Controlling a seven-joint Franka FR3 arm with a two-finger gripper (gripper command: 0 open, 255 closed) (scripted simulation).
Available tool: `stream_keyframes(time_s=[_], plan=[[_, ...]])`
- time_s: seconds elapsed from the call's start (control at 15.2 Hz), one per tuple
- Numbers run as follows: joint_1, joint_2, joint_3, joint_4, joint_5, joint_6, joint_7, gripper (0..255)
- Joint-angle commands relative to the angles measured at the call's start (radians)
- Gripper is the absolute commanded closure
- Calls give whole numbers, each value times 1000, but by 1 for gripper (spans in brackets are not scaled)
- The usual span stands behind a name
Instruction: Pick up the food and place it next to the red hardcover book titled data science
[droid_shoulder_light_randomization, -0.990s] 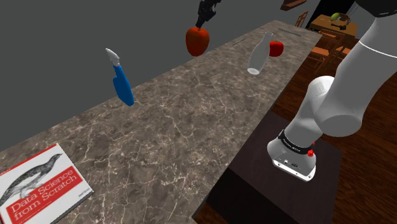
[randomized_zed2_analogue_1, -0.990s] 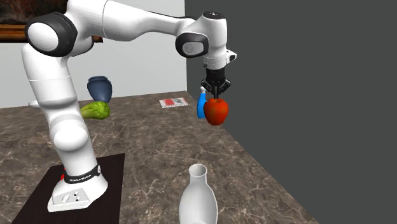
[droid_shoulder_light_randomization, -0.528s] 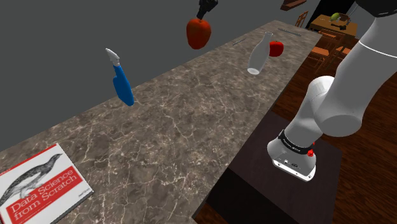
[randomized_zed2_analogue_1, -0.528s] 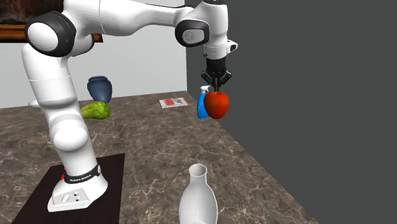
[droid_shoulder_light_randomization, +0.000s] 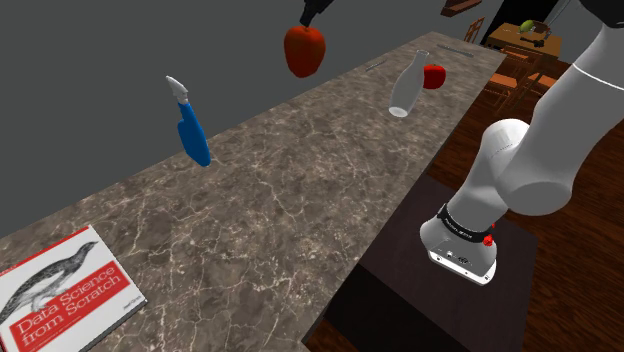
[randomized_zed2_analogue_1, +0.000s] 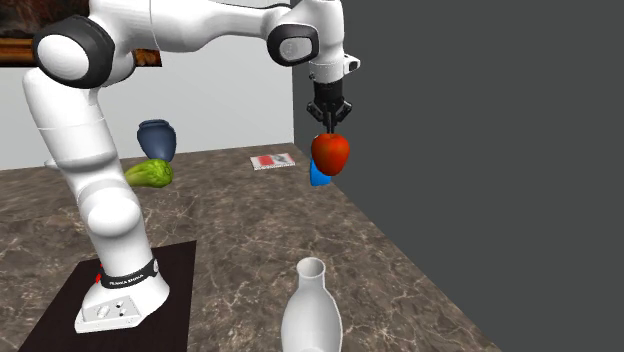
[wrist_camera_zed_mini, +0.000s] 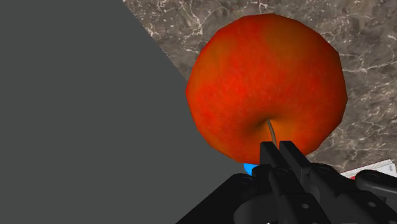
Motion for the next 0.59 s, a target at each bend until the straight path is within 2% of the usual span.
stream_keyframes(time_s=[0.0, 0.53], plan=[[22, -24, 28, -30, -19, 28, 49, 255], [106, -70, 149, -98, -73, 120, 248, 255]])
